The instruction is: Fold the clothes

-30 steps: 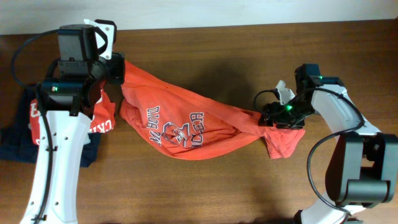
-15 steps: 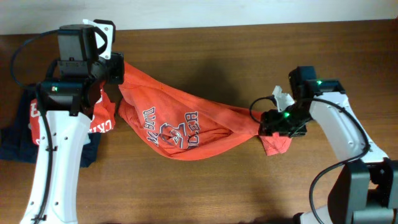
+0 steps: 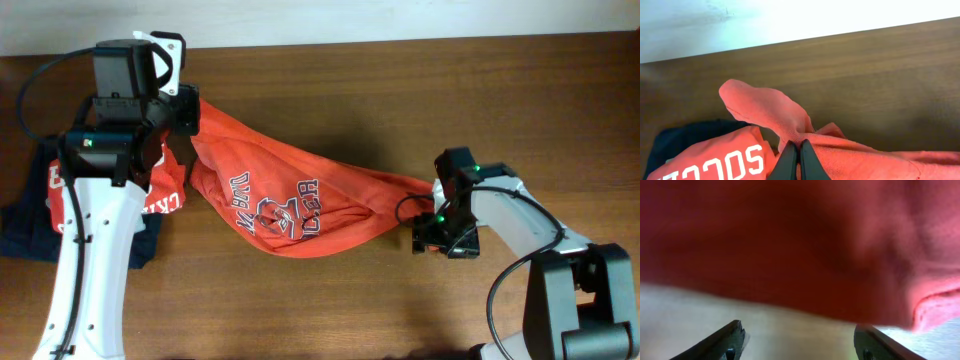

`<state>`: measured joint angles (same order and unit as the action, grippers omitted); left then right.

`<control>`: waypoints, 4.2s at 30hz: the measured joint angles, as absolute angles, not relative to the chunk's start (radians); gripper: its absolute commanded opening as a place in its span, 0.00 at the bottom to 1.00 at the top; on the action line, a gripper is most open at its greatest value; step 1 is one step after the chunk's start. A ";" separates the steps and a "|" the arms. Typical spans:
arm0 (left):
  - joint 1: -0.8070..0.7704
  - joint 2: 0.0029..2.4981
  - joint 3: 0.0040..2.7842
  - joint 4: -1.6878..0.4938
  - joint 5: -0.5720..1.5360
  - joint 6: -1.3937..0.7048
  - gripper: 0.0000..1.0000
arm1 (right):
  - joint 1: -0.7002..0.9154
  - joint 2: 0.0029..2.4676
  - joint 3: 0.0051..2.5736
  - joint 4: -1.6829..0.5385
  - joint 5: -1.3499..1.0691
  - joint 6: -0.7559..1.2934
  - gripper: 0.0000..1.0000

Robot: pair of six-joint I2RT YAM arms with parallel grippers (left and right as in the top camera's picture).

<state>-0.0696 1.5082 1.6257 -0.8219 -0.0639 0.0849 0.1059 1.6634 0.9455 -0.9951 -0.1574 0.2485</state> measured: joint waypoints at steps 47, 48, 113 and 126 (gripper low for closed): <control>-0.108 1.270 1.682 -0.863 -0.064 0.085 0.01 | 0.107 0.834 1.243 -1.053 0.208 0.523 0.04; -0.116 1.239 1.686 -0.863 -0.063 0.085 0.01 | 0.107 0.825 1.257 -1.066 0.218 0.524 0.04; -0.123 1.148 2.046 -0.952 0.057 0.089 0.01 | 0.107 0.933 1.872 -1.414 0.314 0.443 0.04; -0.123 1.895 2.027 -0.687 0.079 0.093 0.04 | 0.057 1.687 1.832 -1.149 0.400 0.441 0.17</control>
